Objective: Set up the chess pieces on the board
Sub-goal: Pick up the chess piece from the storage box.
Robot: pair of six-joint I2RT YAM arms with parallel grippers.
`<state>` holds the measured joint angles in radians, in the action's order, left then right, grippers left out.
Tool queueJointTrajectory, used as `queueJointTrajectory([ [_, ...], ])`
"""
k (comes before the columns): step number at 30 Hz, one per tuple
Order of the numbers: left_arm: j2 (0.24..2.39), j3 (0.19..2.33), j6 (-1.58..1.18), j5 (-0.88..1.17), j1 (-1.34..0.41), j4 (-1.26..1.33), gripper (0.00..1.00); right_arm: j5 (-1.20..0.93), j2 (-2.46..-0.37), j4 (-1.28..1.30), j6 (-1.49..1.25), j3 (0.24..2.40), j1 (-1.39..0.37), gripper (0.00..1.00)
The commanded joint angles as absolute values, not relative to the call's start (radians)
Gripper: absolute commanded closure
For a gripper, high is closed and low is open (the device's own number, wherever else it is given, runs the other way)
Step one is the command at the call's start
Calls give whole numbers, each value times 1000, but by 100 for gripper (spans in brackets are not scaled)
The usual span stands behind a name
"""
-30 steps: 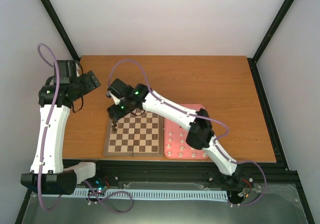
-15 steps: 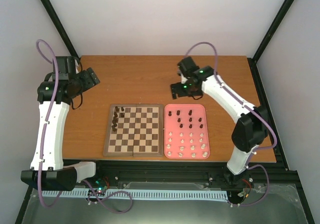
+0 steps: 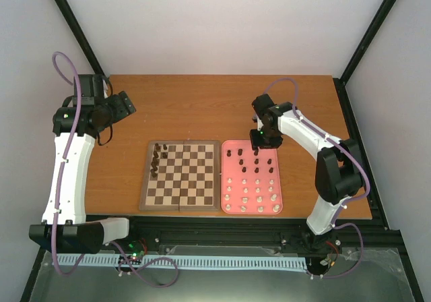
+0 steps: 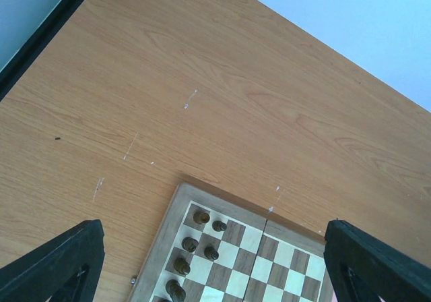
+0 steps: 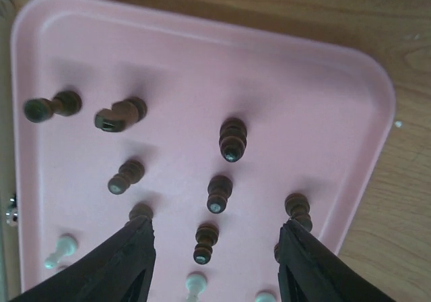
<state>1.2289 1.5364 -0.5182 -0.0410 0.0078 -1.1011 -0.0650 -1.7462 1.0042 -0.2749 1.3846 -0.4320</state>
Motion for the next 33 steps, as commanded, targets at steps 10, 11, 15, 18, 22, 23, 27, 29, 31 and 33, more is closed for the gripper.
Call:
queueJointTrajectory([
  [10,1240,1562,-500,-23,2,-1112,0,-117,-1851,912,-249,1326,-428,56],
  [11,1240,1562,-500,-23,2,-1112,0,-115,-1859,911,-249,1329,-428,56],
  [15,1240,1560,-500,-17,2,-1112,0,-94,-1891,905,-243,1353,-428,57],
  [18,1240,1556,-502,-13,2,-1108,0,-75,-1907,903,-244,1363,-428,61],
  [22,1239,1551,-499,-11,3,-1106,0,-55,-1929,899,-245,1375,-428,66],
  [23,1240,1550,-499,-10,2,-1106,0,-54,-1933,898,-247,1379,-428,67],
  [27,1242,1548,-497,-6,3,-1103,0,-53,-1940,899,-248,1391,-428,68],
  [29,1244,1545,-496,-5,2,-1101,0,-48,-1944,899,-246,1395,-427,68],
  [31,1245,1547,-495,-3,2,-1100,0,-40,-1950,900,-242,1401,-428,68],
  [33,1248,1548,-493,-2,2,-1100,0,-30,-1956,903,-242,1409,-427,73],
])
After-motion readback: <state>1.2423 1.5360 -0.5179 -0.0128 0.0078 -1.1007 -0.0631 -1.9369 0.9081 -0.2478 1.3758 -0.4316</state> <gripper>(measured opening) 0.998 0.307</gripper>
